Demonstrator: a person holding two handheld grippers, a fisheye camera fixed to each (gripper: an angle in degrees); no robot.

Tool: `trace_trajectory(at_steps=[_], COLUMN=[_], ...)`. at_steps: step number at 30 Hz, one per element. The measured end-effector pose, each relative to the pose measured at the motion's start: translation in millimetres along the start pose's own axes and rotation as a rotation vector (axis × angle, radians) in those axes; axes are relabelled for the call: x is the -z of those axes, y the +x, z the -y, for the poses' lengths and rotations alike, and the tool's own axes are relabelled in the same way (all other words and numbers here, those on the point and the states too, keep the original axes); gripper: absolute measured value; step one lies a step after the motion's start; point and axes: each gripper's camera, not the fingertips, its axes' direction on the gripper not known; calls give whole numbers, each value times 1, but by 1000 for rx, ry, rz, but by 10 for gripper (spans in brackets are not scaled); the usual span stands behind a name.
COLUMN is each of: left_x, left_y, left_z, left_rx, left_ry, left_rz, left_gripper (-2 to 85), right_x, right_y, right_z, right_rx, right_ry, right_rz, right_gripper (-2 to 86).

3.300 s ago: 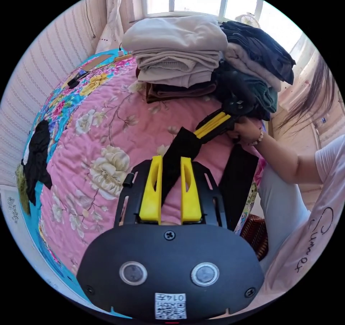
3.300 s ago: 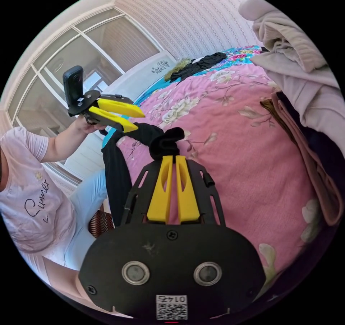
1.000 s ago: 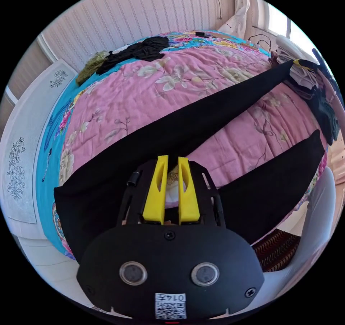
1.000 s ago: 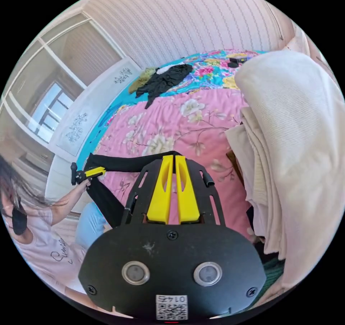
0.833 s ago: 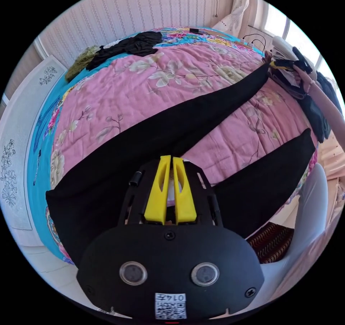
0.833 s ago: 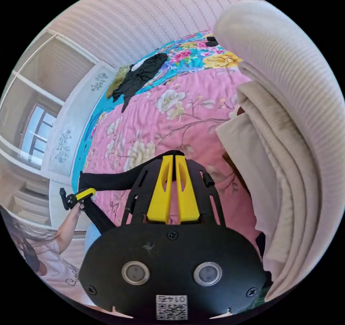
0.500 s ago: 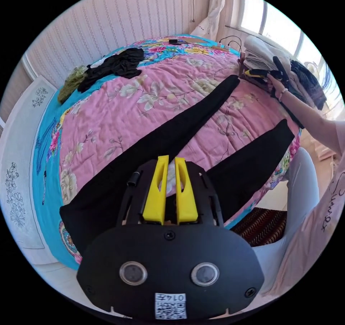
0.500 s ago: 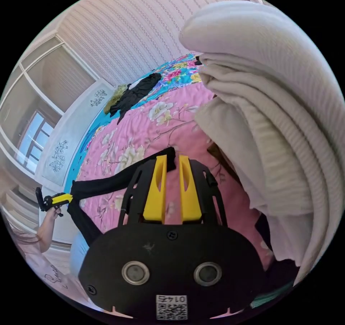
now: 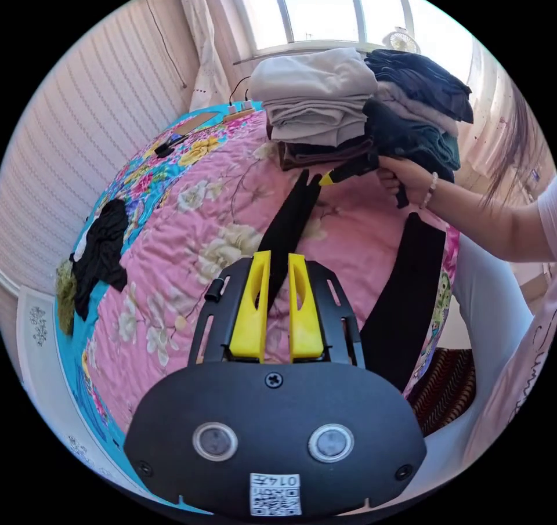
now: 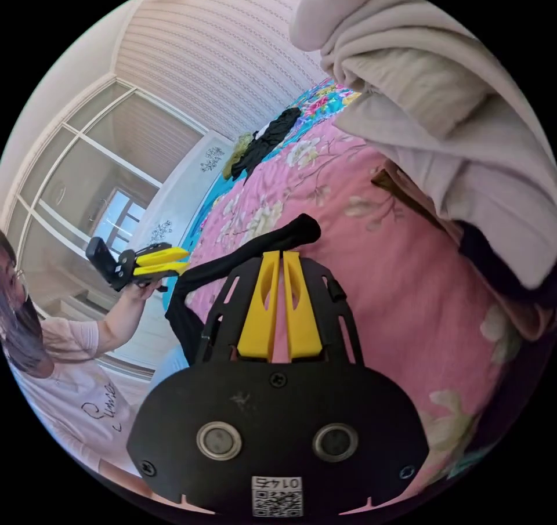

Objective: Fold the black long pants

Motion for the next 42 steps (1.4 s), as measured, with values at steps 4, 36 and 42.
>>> trace_trajectory(at_steps=[4, 36, 42], left_x=[-47, -273, -215], left_y=[32, 7, -16], left_z=[50, 234, 191], left_rx=[-50, -111, -146], left_ry=[23, -400, -403], left_rz=[-104, -216, -80], left_gripper=[72, 59, 66], right_x=[8, 41, 42], right_y=[15, 86, 94], right_z=[-42, -65, -67], right_rx=[-37, -37, -43], right_ry=[-21, -100, -103], right_rz=[26, 48, 62], right_gripper=[3, 1, 1])
